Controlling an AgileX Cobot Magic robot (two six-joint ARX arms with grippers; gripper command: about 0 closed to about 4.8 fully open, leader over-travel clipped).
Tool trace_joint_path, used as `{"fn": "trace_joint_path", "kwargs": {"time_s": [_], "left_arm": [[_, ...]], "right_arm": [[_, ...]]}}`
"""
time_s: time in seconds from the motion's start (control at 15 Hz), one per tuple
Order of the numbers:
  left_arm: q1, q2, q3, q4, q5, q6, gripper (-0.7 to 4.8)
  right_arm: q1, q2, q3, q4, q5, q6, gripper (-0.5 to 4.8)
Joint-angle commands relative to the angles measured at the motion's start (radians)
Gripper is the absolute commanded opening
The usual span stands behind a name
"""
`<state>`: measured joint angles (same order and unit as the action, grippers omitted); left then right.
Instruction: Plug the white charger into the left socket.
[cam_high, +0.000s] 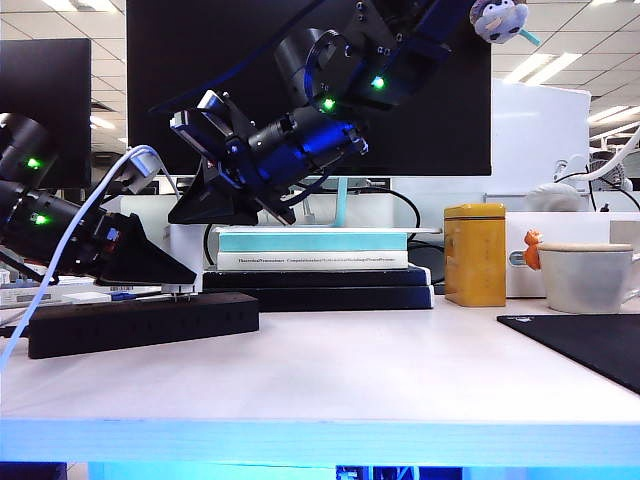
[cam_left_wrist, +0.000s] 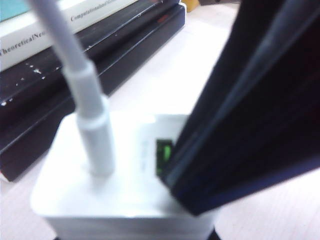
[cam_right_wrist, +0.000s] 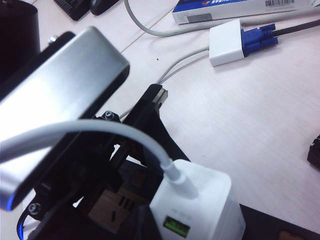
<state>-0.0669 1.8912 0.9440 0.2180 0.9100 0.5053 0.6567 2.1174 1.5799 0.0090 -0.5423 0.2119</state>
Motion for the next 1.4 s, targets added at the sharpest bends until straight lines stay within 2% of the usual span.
{"fn": "trace_joint_path", "kwargs": {"time_s": [0.07, 0.4, 0.6, 0.8, 1.4], "left_arm": [[0.0, 0.012, -0.01, -0.107, -0.06, -0.004, 0.78], [-0.011, 0.003, -0.01, -0.134, -0.061, 0.018, 0.78], [-0.018, 0.002, -0.01, -0.158, -0.109, 0.02, 0.73], [-0.023, -0.003, -0.01, -0.204, -0.134, 0.066, 0.65], [-0.025, -0.056, -0.01, -0.293, -0.202, 0.071, 0.65]], "right_arm": [[0.003, 0.017, -0.017, -0.154, 0.017, -0.011, -0.02], [0.003, 0.017, -0.017, -0.2, 0.02, -0.033, -0.02], [0.003, 0.017, -0.017, -0.201, 0.024, -0.033, -0.02], [0.003, 0.017, -0.017, -0.247, 0.024, -0.046, -0.02], [0.035, 0.017, -0.017, -0.353, 0.028, -0.111, -0.02]]}}
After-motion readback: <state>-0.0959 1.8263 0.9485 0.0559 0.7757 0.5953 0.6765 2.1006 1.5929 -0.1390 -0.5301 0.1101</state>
